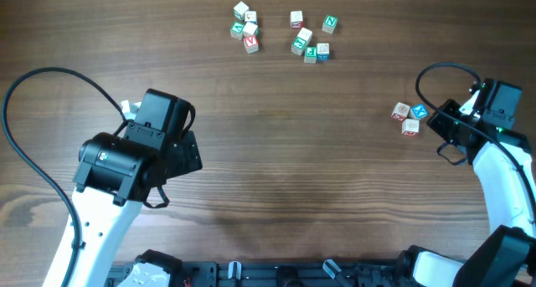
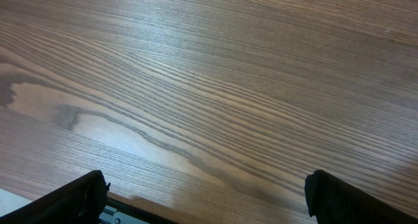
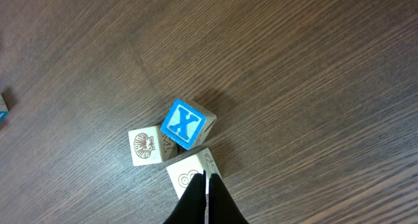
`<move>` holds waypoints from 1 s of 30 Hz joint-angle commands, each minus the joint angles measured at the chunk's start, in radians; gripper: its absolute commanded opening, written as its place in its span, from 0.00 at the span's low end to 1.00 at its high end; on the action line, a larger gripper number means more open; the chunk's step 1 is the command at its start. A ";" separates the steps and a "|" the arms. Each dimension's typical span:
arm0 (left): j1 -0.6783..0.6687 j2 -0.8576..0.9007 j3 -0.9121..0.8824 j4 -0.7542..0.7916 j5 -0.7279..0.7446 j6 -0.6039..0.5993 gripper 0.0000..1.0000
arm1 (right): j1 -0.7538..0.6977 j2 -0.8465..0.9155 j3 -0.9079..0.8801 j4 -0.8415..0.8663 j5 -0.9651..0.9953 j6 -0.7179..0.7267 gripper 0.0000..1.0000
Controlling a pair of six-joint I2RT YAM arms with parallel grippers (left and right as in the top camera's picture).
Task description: Form a circle
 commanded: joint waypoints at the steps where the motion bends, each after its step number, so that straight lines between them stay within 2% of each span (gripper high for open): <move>1: 0.008 -0.010 -0.003 0.002 -0.013 -0.018 1.00 | 0.000 -0.009 0.016 0.010 -0.006 -0.008 0.04; 8: 0.008 -0.010 -0.003 0.002 -0.013 -0.018 1.00 | 0.001 0.162 0.014 0.057 0.003 0.030 0.04; 30: 0.008 -0.010 -0.003 0.002 -0.013 -0.018 1.00 | 0.060 0.221 0.014 0.117 -0.027 -0.034 0.04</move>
